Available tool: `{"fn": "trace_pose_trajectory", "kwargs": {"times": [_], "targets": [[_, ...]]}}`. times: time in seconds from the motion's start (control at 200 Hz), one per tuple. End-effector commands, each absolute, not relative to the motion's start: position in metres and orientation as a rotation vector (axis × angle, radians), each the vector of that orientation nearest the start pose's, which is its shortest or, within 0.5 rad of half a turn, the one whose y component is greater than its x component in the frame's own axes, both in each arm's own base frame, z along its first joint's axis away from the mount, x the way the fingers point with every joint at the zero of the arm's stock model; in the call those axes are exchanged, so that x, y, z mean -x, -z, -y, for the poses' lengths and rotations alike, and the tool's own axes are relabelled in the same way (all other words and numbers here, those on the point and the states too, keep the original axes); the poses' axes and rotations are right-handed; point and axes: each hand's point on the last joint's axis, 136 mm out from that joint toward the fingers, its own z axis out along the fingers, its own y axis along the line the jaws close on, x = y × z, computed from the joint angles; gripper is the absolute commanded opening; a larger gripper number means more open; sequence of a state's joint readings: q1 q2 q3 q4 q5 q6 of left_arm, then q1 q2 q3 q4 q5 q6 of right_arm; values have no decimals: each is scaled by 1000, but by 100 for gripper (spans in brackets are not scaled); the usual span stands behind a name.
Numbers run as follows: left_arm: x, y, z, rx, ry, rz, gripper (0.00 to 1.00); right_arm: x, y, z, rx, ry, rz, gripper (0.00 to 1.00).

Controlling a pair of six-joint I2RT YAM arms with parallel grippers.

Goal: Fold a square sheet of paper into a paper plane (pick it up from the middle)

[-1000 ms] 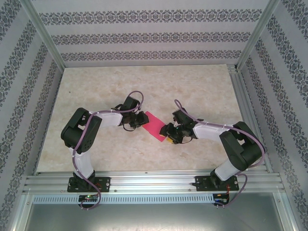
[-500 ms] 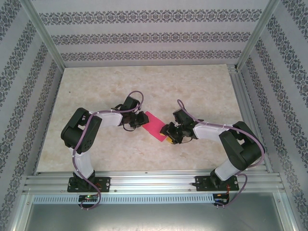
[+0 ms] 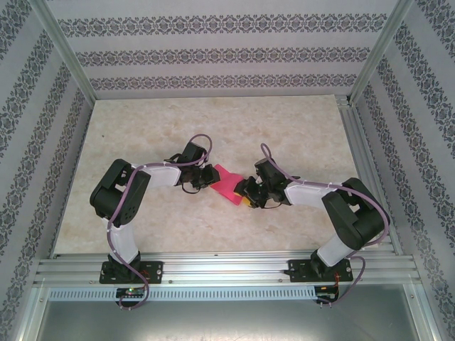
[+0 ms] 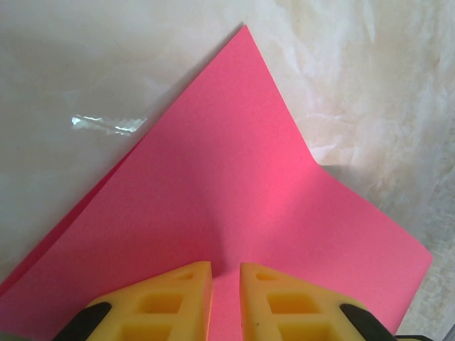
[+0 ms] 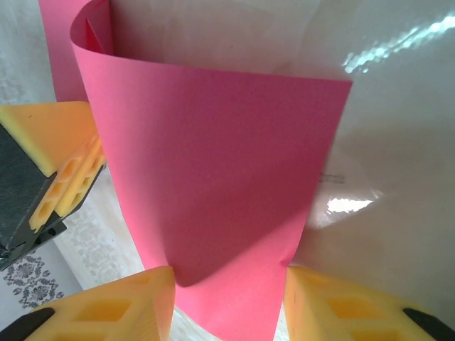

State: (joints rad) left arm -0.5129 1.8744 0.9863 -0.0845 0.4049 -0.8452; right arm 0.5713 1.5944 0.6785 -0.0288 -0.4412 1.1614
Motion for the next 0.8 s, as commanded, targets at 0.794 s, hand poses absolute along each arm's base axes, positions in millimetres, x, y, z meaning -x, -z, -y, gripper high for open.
{"fn": "trace_pose_trajectory", "kwargs": {"times": [0.794], "targets": [[-327,2,266,274,928,-2830,20,-301,-45,-215,-288,-769,-2702,32]]}}
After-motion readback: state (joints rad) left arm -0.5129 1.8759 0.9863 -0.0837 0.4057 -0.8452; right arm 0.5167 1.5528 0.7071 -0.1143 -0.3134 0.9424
